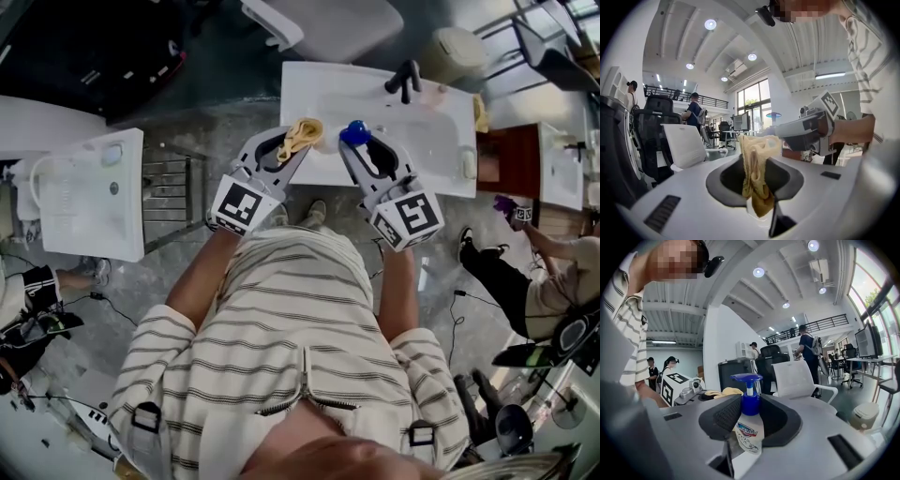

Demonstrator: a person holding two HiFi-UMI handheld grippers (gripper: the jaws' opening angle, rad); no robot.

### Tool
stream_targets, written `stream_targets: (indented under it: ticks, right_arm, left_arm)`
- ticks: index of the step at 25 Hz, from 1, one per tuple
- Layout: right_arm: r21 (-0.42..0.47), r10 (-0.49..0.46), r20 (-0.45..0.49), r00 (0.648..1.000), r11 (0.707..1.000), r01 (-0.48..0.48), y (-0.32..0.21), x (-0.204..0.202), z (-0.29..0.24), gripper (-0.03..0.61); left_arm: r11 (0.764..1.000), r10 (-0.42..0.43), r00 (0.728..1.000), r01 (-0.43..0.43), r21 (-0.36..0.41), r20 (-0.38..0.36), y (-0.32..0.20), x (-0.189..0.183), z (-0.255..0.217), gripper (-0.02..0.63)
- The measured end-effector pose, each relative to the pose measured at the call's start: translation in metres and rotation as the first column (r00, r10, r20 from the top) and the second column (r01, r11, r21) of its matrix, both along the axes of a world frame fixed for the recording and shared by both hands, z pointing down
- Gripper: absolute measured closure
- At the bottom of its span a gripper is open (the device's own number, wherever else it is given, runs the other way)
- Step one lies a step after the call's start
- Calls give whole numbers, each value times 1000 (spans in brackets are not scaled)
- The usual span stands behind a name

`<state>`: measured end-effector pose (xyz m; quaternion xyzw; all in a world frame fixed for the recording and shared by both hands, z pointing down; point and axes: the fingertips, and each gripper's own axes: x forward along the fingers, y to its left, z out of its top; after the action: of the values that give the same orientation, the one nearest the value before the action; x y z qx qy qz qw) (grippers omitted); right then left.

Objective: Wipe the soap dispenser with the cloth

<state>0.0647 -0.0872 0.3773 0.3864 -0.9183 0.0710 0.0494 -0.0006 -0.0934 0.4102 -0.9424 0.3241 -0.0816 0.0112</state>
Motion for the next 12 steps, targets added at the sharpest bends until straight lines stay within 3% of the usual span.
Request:
stream_targets:
  ticks: [5, 12]
  right_arm:
    - [3, -68, 2, 998, 998, 68, 9, -3, 0, 454]
    - [-8, -109, -1, 994, 994, 109, 15, -1, 2, 453]
  left_arm:
    - [995, 94, 996, -94, 20, 10, 8, 5, 1, 525]
    - [976, 219, 975, -219, -8, 35, 17, 19, 4, 526]
